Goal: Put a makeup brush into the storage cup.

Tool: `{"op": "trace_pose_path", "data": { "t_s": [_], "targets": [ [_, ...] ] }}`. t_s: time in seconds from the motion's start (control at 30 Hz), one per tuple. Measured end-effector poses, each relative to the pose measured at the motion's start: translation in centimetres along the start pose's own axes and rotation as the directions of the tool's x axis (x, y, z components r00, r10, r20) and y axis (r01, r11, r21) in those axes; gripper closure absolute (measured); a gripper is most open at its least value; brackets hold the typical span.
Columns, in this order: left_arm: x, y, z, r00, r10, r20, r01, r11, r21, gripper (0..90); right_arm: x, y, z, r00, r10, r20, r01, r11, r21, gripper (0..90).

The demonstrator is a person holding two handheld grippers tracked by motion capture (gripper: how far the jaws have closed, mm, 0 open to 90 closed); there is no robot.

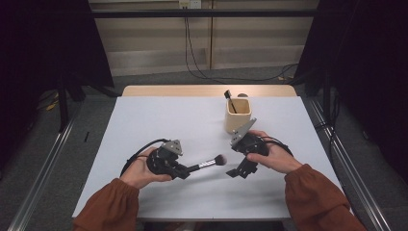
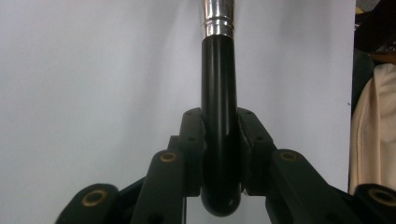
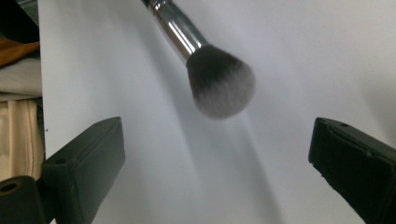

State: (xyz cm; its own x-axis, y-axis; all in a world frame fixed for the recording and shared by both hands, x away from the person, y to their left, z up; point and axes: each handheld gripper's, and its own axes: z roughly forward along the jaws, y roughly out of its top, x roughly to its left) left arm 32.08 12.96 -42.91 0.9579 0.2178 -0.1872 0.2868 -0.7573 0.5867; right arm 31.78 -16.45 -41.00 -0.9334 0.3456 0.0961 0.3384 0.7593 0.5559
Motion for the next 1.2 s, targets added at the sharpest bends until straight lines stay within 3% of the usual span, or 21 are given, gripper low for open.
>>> {"op": "trace_pose_path", "data": {
  "t_s": [0.2, 0.27, 0.43, 0.53, 0.7, 0.87, 1.07, 1.2],
  "targets": [
    [0.5, -1.3, -0.4, 0.9977, -0.066, -0.017, 0.066, 0.9972, -0.036, 74.5, 0.0, -1.2, -0.4, 0.9990, -0.003, -0.044, 0.001, 0.9989, -0.046, 3.0],
    [0.6, -1.6, -0.6, 0.9971, -0.076, -0.008, 0.075, 0.9953, -0.060, 74.5, -0.1, -1.6, -0.4, 0.9995, 0.012, -0.027, -0.014, 0.9987, -0.050, 2.8],
    [0.7, -2.4, -1.4, 0.9926, -0.106, -0.060, 0.100, 0.9900, -0.100, 74.5, -0.1, -2.4, -0.5, 0.9979, 0.064, -0.012, -0.064, 0.9956, -0.068, 3.1],
    [0.8, -3.2, -1.8, 0.9895, -0.131, -0.061, 0.122, 0.9827, -0.139, 74.5, -0.2, -2.9, -0.6, 0.9952, 0.098, 0.004, -0.097, 0.9914, -0.087, 3.1],
    [0.6, -4.0, -2.2, 0.9877, -0.143, -0.062, 0.128, 0.9708, -0.203, 74.5, -0.1, -3.6, -0.7, 0.9932, 0.116, 0.012, -0.113, 0.9847, -0.133, 3.3],
    [0.4, -4.5, -2.3, 0.9877, -0.142, -0.065, 0.124, 0.9663, -0.226, 74.5, 0.3, -4.4, -0.7, 0.9916, 0.129, 0.010, -0.125, 0.9781, -0.166, 2.9],
    [0.3, -5.0, -2.3, 0.9872, -0.153, -0.043, 0.135, 0.9498, -0.282, 74.4, 0.8, -5.2, -0.6, 0.9856, 0.167, 0.026, -0.156, 0.9608, -0.229, 2.9],
    [0.1, -5.1, -2.2, 0.9871, -0.155, -0.042, 0.134, 0.9396, -0.315, 74.5, 1.4, -5.6, -0.3, 0.9842, 0.177, -0.003, -0.172, 0.9505, -0.259, 0.1]
  ]
}}
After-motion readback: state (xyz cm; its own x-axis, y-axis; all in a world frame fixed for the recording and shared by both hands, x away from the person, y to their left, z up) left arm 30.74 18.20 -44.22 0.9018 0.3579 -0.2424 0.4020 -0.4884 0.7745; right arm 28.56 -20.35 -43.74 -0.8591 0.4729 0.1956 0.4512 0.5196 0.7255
